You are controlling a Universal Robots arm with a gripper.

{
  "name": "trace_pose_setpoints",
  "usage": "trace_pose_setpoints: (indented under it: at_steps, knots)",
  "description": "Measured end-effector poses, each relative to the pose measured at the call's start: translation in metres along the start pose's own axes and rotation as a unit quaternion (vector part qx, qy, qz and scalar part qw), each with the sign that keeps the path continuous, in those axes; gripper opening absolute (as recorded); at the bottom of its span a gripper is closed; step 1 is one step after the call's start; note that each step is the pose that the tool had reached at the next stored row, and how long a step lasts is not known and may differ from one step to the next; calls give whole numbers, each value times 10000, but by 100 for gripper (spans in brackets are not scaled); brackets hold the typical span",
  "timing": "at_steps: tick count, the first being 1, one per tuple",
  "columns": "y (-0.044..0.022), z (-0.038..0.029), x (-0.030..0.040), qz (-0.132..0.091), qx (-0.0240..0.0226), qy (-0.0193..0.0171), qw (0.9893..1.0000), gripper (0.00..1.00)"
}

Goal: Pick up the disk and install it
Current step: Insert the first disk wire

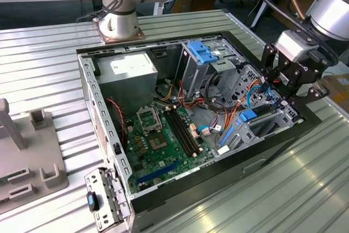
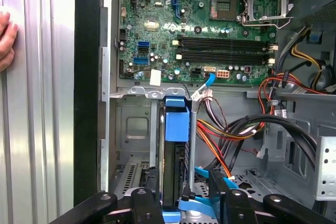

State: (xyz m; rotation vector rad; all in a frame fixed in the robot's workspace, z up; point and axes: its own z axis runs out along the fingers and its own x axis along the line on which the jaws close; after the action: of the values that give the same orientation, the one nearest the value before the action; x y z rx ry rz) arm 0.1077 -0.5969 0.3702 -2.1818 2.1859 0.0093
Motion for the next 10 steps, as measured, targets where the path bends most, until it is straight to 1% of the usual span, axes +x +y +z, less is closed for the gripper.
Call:
trace_pose_setpoints:
  at_steps: [2,3,5,7,10]
  knots:
    - [-1,-27,-1,-2,0,-1,10000,50]
    - [-2,-63,-2,-4,0,-1,10000,50]
    - [-4,-102,-16,-14,-1,-3,10000,50]
    - [-4,-115,-30,-43,-2,-2,10000,50]
    - [-4,-116,-71,-171,-7,-7,9999,50]
